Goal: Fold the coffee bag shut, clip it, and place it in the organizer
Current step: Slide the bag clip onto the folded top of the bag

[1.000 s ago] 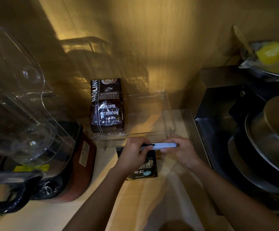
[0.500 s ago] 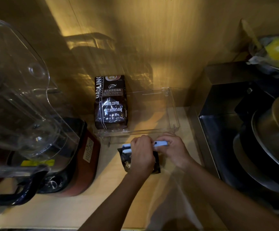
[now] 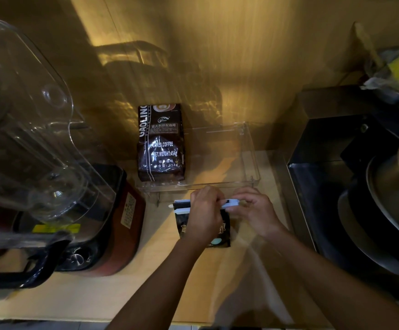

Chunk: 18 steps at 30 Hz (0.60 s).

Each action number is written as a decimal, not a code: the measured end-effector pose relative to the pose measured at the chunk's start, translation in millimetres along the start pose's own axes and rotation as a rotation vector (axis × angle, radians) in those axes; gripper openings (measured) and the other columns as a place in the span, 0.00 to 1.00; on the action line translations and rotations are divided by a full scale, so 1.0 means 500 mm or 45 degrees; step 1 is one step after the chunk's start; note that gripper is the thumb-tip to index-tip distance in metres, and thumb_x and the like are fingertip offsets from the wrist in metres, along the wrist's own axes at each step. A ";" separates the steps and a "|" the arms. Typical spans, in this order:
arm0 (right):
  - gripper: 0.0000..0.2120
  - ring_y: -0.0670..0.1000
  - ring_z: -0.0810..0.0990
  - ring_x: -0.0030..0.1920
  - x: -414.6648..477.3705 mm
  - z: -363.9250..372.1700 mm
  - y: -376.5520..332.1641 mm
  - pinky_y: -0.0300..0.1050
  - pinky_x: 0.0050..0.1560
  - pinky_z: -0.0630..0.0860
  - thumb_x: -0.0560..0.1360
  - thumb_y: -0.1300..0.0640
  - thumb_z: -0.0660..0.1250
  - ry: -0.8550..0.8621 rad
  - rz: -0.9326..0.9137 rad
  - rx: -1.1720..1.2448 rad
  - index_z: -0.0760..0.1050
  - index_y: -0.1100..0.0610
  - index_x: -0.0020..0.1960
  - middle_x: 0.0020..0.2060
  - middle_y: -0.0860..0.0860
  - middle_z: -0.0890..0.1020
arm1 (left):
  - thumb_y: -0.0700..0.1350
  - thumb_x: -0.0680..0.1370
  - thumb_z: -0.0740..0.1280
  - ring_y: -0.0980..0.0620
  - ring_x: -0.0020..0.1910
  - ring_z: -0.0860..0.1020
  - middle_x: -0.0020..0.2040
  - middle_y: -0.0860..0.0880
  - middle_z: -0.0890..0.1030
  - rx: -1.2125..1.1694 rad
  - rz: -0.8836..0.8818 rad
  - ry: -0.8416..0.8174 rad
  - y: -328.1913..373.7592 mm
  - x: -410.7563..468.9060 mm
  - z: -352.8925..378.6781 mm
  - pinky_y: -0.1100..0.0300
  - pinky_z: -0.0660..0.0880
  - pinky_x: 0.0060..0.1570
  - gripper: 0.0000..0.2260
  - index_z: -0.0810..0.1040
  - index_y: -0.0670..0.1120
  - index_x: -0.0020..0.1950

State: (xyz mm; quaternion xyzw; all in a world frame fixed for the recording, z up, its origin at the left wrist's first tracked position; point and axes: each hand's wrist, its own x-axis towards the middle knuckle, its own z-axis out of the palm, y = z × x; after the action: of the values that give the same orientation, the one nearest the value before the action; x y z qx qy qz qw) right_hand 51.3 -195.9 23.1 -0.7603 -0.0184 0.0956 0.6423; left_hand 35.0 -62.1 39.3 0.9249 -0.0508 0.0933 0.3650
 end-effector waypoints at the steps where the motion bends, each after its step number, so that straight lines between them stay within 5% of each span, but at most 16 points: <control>1: 0.11 0.42 0.74 0.45 -0.001 0.007 0.000 0.25 0.42 0.71 0.63 0.70 0.73 -0.007 0.006 0.010 0.79 0.65 0.45 0.42 0.48 0.75 | 0.30 0.71 0.62 0.44 0.42 0.74 0.40 0.40 0.78 -0.020 0.019 -0.008 0.003 0.000 0.000 0.58 0.60 0.46 0.05 0.75 0.38 0.39; 3: 0.11 0.45 0.74 0.45 -0.003 0.018 0.002 0.27 0.43 0.72 0.63 0.70 0.73 0.000 0.018 0.069 0.79 0.66 0.45 0.41 0.48 0.75 | 0.30 0.71 0.63 0.43 0.42 0.74 0.40 0.39 0.78 -0.062 0.024 -0.003 0.007 -0.001 -0.001 0.54 0.65 0.47 0.05 0.75 0.37 0.38; 7: 0.11 0.53 0.74 0.50 -0.002 0.030 0.002 0.47 0.53 0.72 0.63 0.72 0.72 0.013 0.021 0.089 0.80 0.65 0.45 0.40 0.49 0.76 | 0.30 0.70 0.63 0.44 0.41 0.74 0.39 0.40 0.77 -0.073 0.006 0.005 0.009 -0.004 -0.001 0.56 0.63 0.46 0.05 0.75 0.37 0.37; 14: 0.09 0.57 0.76 0.52 0.007 0.042 0.002 0.49 0.53 0.73 0.64 0.71 0.72 -0.048 0.000 0.048 0.79 0.67 0.45 0.47 0.60 0.77 | 0.31 0.70 0.61 0.42 0.42 0.74 0.39 0.40 0.77 -0.110 -0.069 0.058 0.008 -0.011 0.002 0.58 0.63 0.47 0.05 0.74 0.38 0.37; 18: 0.09 0.55 0.76 0.50 0.005 0.034 0.007 0.54 0.54 0.74 0.63 0.69 0.73 -0.032 -0.008 0.017 0.80 0.62 0.43 0.44 0.55 0.78 | 0.35 0.71 0.63 0.43 0.41 0.76 0.38 0.40 0.79 -0.034 0.061 -0.002 0.004 -0.015 -0.014 0.56 0.66 0.47 0.04 0.77 0.38 0.39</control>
State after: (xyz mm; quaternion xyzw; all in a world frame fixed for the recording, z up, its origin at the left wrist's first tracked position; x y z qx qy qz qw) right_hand 50.5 -179.4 16.6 -0.7545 -0.0284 0.1033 0.6475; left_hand 26.2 -58.4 43.9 0.9185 -0.0745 0.1007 0.3750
